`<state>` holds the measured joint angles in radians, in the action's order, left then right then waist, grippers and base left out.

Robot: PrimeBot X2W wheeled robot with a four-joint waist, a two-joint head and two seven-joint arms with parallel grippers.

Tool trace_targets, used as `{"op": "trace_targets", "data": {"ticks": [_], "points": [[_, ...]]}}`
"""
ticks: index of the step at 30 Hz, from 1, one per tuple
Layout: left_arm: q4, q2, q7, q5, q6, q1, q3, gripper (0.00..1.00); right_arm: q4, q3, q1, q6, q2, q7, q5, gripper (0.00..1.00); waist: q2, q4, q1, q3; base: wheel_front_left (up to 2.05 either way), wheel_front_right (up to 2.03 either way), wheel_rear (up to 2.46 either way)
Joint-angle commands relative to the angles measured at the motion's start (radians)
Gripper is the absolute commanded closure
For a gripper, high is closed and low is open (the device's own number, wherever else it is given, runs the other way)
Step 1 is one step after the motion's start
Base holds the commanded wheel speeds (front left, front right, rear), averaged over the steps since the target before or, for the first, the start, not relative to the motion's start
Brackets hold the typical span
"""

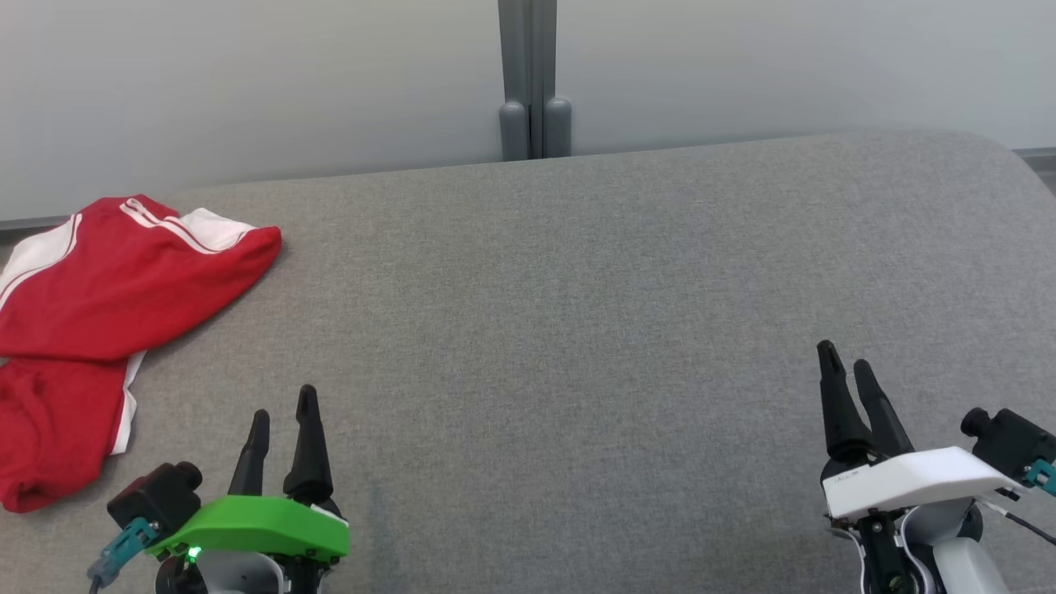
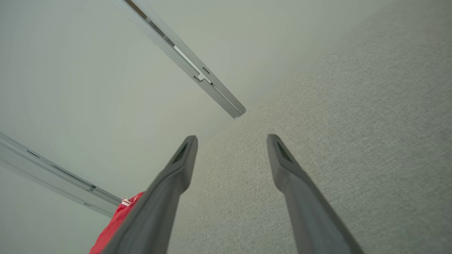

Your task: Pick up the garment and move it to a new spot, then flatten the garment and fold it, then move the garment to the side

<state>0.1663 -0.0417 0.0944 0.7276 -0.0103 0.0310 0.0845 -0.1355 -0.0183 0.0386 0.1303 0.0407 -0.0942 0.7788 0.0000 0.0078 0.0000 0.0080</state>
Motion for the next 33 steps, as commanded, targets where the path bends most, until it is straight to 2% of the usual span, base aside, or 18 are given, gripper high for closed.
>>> {"op": "trace_targets", "data": {"ticks": [1,11,33], "points": [[-0.013,-0.009,0.012,-0.040,-0.008,0.001,0.006,0.00,0.011,0.007,-0.002,0.000,0.006,-0.012,-0.045,0.00,0.0000,0.000,0.0000,-0.001,0.00,0.00,0.00],[-0.022,-0.019,0.042,-0.166,-0.027,-0.018,0.023,0.00,-0.005,0.035,-0.008,0.000,0.007,-0.041,-0.207,0.00,0.0000,0.001,0.0000,-0.004,0.00,0.00,0.00],[0.013,-0.025,0.095,-0.374,-0.045,-0.040,0.043,0.00,-0.038,0.064,-0.013,0.000,0.009,-0.096,-0.469,0.00,0.0000,0.003,0.0000,-0.013,0.00,0.00,0.00]]}}
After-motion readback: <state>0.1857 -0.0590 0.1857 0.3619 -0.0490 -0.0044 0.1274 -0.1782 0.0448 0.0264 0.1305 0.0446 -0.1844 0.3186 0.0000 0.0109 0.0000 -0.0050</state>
